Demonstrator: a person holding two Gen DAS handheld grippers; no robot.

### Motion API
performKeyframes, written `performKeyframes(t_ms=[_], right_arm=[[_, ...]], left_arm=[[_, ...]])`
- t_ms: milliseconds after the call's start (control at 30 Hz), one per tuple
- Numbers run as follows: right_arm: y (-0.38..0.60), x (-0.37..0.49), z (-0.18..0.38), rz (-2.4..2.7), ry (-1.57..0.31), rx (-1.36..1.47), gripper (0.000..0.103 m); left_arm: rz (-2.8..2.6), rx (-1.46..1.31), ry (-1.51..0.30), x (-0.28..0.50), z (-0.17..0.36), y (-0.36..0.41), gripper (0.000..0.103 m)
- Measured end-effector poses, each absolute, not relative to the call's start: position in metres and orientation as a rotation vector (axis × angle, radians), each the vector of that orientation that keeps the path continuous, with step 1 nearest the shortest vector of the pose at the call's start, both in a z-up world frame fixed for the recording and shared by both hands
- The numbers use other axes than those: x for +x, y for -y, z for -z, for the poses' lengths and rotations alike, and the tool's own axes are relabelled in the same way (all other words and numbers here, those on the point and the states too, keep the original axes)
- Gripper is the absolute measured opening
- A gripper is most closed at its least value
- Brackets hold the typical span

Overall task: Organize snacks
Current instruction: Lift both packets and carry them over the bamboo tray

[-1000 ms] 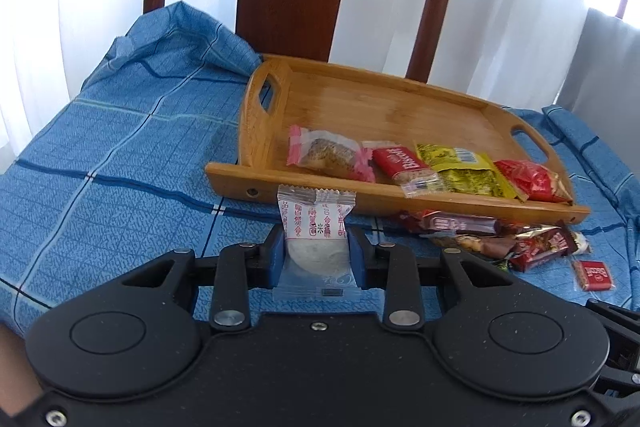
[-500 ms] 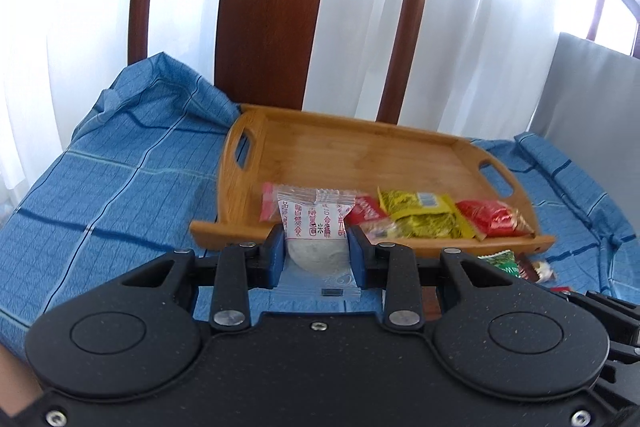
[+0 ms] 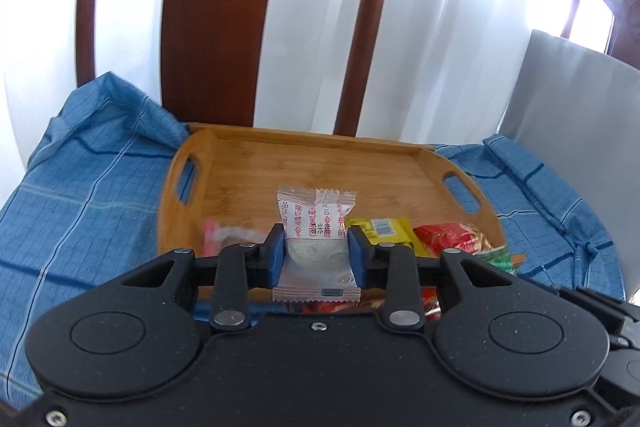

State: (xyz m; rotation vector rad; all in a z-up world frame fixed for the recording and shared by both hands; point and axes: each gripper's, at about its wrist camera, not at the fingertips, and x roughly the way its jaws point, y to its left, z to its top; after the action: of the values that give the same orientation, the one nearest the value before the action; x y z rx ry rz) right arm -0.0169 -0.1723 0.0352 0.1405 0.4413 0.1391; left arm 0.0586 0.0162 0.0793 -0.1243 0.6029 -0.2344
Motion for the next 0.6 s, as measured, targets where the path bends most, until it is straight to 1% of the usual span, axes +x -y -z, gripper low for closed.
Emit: performKeyframes(t_ms=[367, 600], right_arm=[[0.212, 0.024, -0.052, -0.08, -0.425, 0.189, 0.036], [0.232, 0.054, -0.06, -0.072, -0.446, 0.169, 0.036]], left_arm=[[0.272, -0.091, -0.643, 0.102, -0.09, 0.022, 0.031], [0.333, -0.122, -0.7, 0.137, -0.092, 0.044, 0.031]])
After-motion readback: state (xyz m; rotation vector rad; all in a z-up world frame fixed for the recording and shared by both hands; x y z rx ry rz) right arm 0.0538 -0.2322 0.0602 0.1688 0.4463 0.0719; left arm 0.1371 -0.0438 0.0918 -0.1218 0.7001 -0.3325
